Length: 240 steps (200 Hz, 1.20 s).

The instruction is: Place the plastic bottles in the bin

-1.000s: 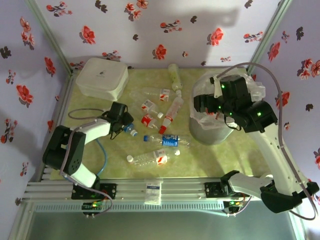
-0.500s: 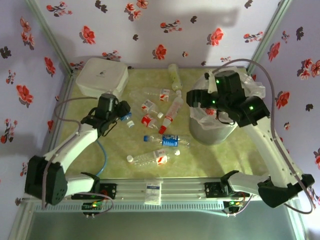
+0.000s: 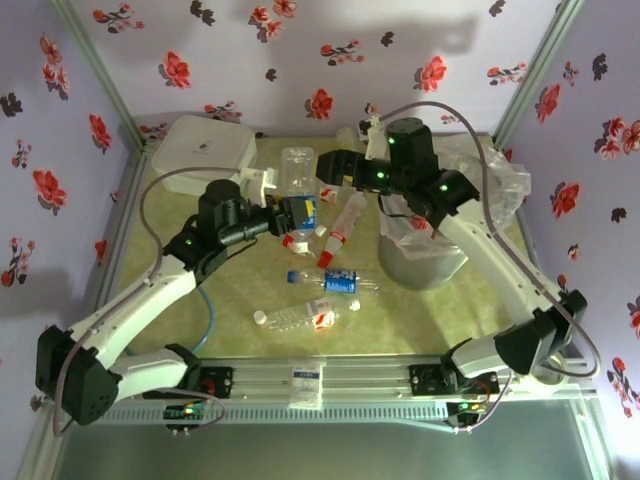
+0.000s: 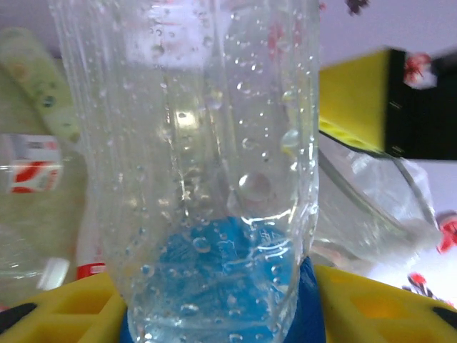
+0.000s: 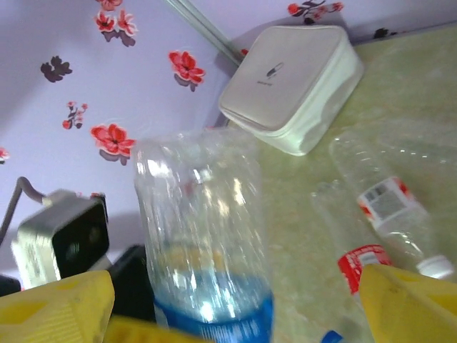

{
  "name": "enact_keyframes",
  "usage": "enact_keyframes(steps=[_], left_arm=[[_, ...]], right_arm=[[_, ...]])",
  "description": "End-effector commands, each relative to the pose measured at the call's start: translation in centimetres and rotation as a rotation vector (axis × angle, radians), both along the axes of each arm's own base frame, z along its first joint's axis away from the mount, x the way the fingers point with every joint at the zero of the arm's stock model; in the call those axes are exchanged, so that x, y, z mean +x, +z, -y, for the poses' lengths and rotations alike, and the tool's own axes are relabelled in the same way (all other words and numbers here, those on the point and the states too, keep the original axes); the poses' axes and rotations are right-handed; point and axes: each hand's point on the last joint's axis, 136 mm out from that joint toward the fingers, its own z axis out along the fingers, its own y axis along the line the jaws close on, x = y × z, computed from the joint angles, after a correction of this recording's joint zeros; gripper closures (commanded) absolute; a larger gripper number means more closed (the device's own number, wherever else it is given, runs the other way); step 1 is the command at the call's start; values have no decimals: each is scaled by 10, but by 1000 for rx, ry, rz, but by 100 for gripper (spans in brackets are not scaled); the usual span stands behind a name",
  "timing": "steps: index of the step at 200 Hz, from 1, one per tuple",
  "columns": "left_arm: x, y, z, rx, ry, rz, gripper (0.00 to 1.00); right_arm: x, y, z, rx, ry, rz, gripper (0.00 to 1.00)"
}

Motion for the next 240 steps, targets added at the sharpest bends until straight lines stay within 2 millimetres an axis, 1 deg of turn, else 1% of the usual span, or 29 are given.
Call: enact_keyframes(steps=[1, 19, 36, 58, 71, 80, 87, 98, 113, 123, 127, 133, 136, 145, 160, 170, 186, 198, 215, 226, 240], left_arm=[[-15, 26, 22, -30, -128, 106, 63], [-17, 28, 29, -30, -152, 112, 63], [-16, 30, 33, -35, -162, 113, 64], [-16, 33, 35, -48, -162, 115, 64], [-16, 34, 35, -60, -160, 118, 63], [-15, 36, 35, -69, -158, 119, 62], [-14, 36, 36, -74, -157, 117, 61], [-13, 35, 37, -79, -156, 112, 56], [-12, 35, 38, -90, -154, 110, 45], [-12, 37, 38, -100, -152, 111, 21], [-12, 37, 37, -103, -149, 112, 14], [-12, 39, 37, -106, -150, 120, 3], [-13, 40, 36, -108, -151, 125, 1], [-13, 43, 33, -115, -137, 135, 0], [-13, 45, 26, -116, -101, 151, 0], [-12, 46, 20, -111, -75, 156, 0], [-8, 38, 10, -79, -24, 131, 0], [-2, 25, 3, -38, 23, 87, 0], [10, -1, -10, 24, 114, 5, 0], [19, -20, -19, 66, 180, -51, 0], [29, -45, -31, 132, 262, -115, 0]], right_arm=[[-1, 18, -21, 111, 71, -1, 10], [3, 11, -27, 111, 76, -21, 11], [7, 3, -29, 99, 69, -41, 15], [9, -1, -20, 58, 28, -27, 32], [10, 0, -13, 44, 1, -12, 45], [11, 1, -8, 36, -17, -7, 50], [11, 4, -4, 36, -26, 2, 52], [11, 7, 3, 35, -43, 13, 55], [14, 14, 15, 37, -73, 34, 60], [15, 23, 25, 45, -92, 53, 62], [15, 27, 28, 48, -99, 61, 63], [17, 32, 36, 50, -116, 76, 64], [18, 36, 40, 50, -125, 84, 65], [19, 46, 53, 47, -150, 110, 66], [20, 65, 82, 19, -222, 163, 66], [18, 77, 105, -27, -276, 201, 66], [12, 93, 150, -166, -412, 271, 68], [5, 108, 181, -237, -508, 322, 69], [-5, 124, 216, -295, -611, 366, 71], [-10, 128, 235, -336, -666, 374, 71], [-13, 123, 254, -408, -722, 360, 72]])
